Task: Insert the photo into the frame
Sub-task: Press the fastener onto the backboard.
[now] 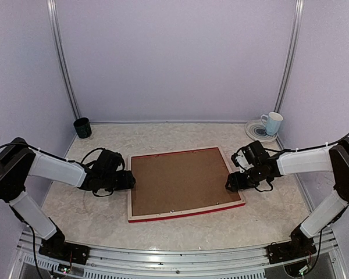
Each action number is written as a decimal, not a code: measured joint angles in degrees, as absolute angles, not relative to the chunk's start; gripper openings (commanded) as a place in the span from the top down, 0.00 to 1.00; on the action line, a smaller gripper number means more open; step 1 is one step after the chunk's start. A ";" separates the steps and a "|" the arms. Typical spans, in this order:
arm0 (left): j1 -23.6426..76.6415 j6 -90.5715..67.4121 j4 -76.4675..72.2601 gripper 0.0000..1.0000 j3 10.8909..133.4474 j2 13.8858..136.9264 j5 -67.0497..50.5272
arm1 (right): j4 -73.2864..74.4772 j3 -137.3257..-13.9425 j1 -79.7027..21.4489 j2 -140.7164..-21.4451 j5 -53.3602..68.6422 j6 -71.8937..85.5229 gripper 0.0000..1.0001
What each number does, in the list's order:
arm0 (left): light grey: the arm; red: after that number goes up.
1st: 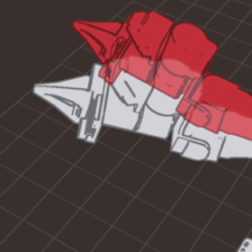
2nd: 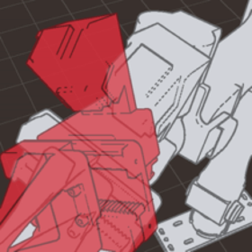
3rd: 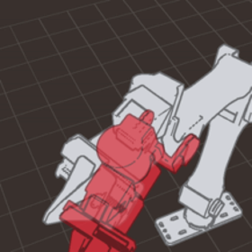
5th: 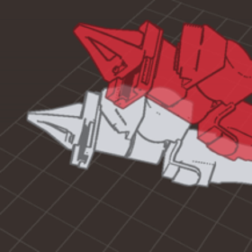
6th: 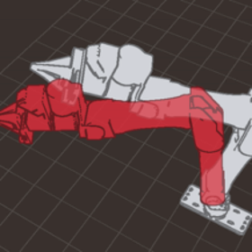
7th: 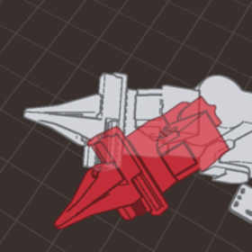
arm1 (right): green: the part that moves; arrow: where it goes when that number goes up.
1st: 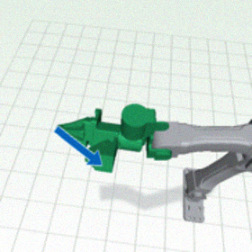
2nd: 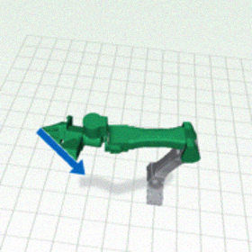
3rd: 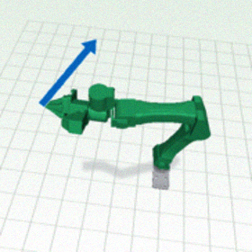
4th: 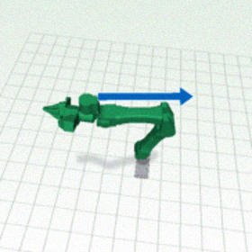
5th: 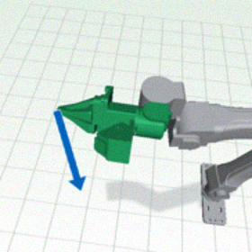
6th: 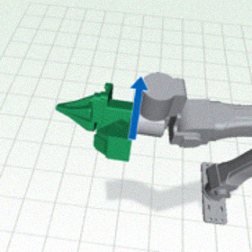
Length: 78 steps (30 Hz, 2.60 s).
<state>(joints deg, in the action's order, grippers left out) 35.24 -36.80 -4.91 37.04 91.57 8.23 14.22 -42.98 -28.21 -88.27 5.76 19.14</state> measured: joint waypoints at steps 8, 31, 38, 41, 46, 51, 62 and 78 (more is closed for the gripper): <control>35.24 -35.64 -4.14 0.34 37.98 92.31 8.23 | 13.80 -42.54 -28.21 -88.27 6.04 19.16 0.28; 36.12 -34.17 -3.05 0.35 38.11 92.25 8.86 | 13.82 -42.57 -28.21 -88.27 6.42 19.16 0.27; 36.58 -34.17 -1.74 0.35 38.11 91.66 8.86 | 13.82 -42.57 -28.18 -88.27 6.39 19.18 0.27; 36.95 -34.20 -1.10 0.35 38.11 91.44 8.93 | 13.82 -42.57 -28.18 -88.27 6.42 19.20 0.27; 37.69 -34.20 -0.40 0.35 38.11 91.15 9.30 | 13.82 -42.54 -28.18 -88.27 6.42 19.40 0.27; 37.93 -34.20 0.32 0.36 38.11 90.89 9.37 | 13.69 -42.06 -28.18 -88.27 6.42 19.53 0.27; 38.57 -33.71 2.76 0.40 38.92 90.87 10.02 | 13.43 -41.30 -28.18 -87.94 6.44 19.64 0.27; 38.79 -33.17 2.76 0.40 41.47 93.43 12.49 | 13.28 -41.28 -28.18 -87.85 6.72 20.05 0.27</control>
